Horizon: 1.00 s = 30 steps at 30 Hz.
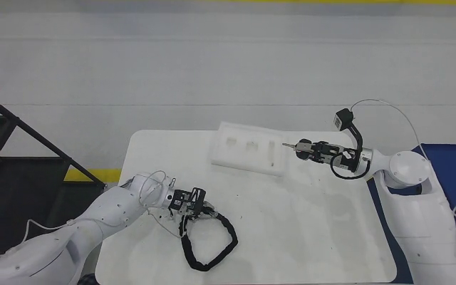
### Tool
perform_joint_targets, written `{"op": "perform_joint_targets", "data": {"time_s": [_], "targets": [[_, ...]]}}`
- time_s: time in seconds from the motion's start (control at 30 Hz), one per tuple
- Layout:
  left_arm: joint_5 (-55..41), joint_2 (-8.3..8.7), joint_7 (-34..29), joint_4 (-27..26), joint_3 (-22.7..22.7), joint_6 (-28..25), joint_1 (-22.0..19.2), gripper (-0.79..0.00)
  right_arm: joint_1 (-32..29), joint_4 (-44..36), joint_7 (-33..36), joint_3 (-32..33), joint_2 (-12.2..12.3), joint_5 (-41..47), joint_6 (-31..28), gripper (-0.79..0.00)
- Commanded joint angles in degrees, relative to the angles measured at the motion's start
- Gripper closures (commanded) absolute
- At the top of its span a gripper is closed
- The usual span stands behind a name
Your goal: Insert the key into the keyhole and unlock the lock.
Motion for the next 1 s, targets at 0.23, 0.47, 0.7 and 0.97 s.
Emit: {"op": "perform_joint_targets", "data": {"time_s": [0.23, 0.47, 0.7, 0.97], "targets": [[-2.5, 2.26, 4.8, -5.8, -2.6, -1.4, 0.7, 0.000, 0.0, 0.0, 0.0, 0.0, 0.0, 0.0, 0.0, 0.000], [-6.6, 5.73, 2.1, -15.7, -6.8, -4.0, 1.1, 0.000, 0.0, 0.0, 0.0, 0.0, 0.0, 0.0, 0.0, 0.000], [-13.3, 8.82, -3.0, -25.4, -13.3, -6.2, 3.0, 0.000, -0.6, -3.5, 3.5, -1.0, 0.3, -0.3, 0.5, 0.000], [-19.1, 10.90, -7.5, -34.3, -20.1, -5.3, 5.1, 0.000, -1.5, -11.5, 10.9, 0.9, 1.4, 3.5, 3.9, 0.000]]}}
